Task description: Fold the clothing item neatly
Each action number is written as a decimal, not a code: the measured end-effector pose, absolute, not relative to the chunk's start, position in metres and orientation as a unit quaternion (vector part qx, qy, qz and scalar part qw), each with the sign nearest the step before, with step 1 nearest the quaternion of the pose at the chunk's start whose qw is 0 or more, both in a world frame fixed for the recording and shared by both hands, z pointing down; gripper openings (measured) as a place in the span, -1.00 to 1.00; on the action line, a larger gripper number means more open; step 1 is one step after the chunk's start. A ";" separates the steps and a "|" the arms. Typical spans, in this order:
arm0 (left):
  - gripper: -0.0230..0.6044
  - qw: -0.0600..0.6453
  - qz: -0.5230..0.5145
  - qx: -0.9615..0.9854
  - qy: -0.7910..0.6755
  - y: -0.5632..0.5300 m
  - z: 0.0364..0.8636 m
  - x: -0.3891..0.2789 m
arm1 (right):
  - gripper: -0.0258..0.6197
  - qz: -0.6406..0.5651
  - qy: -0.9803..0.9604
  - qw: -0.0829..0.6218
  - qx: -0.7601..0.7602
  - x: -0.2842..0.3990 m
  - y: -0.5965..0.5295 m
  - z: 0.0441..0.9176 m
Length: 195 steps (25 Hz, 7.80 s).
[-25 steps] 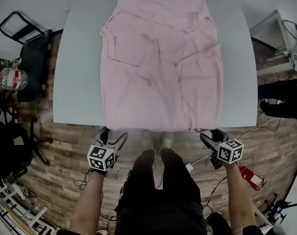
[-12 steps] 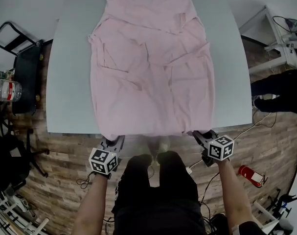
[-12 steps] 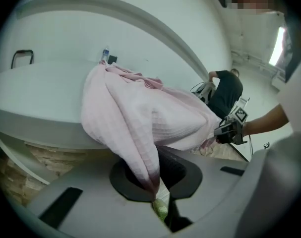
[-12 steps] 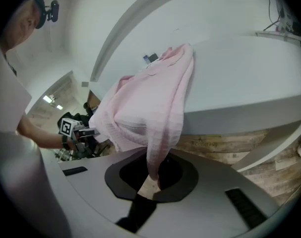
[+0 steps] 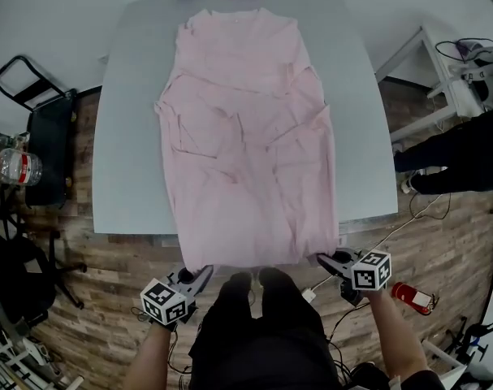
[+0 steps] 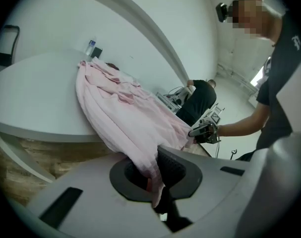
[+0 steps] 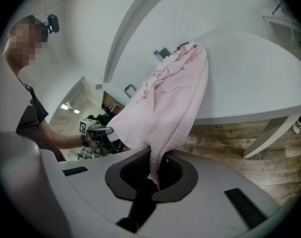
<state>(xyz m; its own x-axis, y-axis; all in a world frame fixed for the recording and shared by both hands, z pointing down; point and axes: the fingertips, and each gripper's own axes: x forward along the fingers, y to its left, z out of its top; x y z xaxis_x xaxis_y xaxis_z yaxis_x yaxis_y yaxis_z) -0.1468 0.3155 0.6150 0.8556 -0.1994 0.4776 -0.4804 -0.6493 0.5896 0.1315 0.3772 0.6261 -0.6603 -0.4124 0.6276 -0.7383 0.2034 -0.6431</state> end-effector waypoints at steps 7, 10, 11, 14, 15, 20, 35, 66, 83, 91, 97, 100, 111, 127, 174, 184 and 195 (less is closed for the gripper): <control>-0.88 0.424 0.156 0.883 -0.127 0.357 0.573 -0.155 | -0.84 0.534 -0.766 0.130 0.334 0.116 0.410 0.581; -0.88 0.434 0.132 0.884 -0.112 0.345 0.543 -0.152 | -0.84 0.533 -0.773 0.105 0.328 0.121 0.393 0.548; -0.88 0.430 0.125 0.888 -0.109 0.338 0.534 -0.151 | -0.84 0.529 -0.775 0.095 0.331 0.124 0.386 0.538; -0.88 0.410 0.103 0.900 -0.108 0.311 0.510 -0.148 | -0.84 0.511 -0.785 0.055 0.347 0.130 0.354 0.509; -0.88 0.404 0.095 0.903 -0.109 0.300 0.502 -0.147 | -0.84 0.504 -0.788 0.041 0.352 0.131 0.342 0.500; -0.88 0.367 0.062 0.920 -0.123 0.236 0.470 -0.136 | -0.84 0.470 -0.796 -0.005 0.380 0.134 0.284 0.467; -0.88 0.405 0.009 0.888 -0.217 0.039 0.451 -0.118 | -0.84 0.425 -0.801 0.007 0.422 0.176 0.077 0.445; -0.32 0.571 0.079 0.756 -0.310 -0.086 0.590 -0.107 | -0.38 0.651 -0.639 0.091 0.399 0.194 -0.016 0.598; -0.28 0.391 0.169 0.864 -0.267 -0.030 0.540 -0.117 | -0.38 0.384 -0.809 0.233 0.380 0.129 0.044 0.562; -0.28 0.362 0.212 0.885 -0.202 0.040 0.562 -0.077 | -0.38 0.347 -0.747 0.167 0.541 0.183 0.003 0.543; -0.28 0.281 0.310 0.897 -0.146 0.040 0.587 -0.043 | -0.38 0.065 -0.797 0.443 0.405 0.146 0.032 0.575; -0.28 0.315 0.343 0.877 -0.116 0.040 0.606 -0.031 | -0.38 -0.021 -0.772 0.516 0.371 0.156 0.044 0.595; -0.28 0.294 0.268 0.878 -0.266 -0.056 0.599 -0.040 | -0.38 0.025 -0.722 0.479 0.499 0.212 -0.042 0.585; -0.28 0.101 0.379 0.904 -0.171 0.091 0.583 -0.072 | -0.35 0.007 -0.797 0.493 0.349 0.154 0.146 0.595; -0.78 -0.119 0.550 0.823 -0.085 0.119 0.641 -0.070 | -0.83 -0.094 -0.734 0.593 0.318 0.148 0.150 0.626; -0.78 -0.045 0.569 0.820 0.035 0.161 0.574 -0.085 | -0.83 -0.033 -0.752 0.594 0.283 0.133 0.195 0.555; -0.78 -0.024 0.562 0.810 0.167 0.143 0.473 -0.087 | -0.83 0.028 -0.781 0.585 0.215 0.134 0.172 0.457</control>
<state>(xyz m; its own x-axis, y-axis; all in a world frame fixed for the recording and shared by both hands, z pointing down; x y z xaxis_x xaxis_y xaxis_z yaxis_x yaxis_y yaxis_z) -0.0870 0.1431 0.4727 0.3123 0.2439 0.9181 0.2979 -0.9429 0.1491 0.1341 0.1724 0.4571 -0.2229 -0.3023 0.9268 -0.3686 0.9063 0.2069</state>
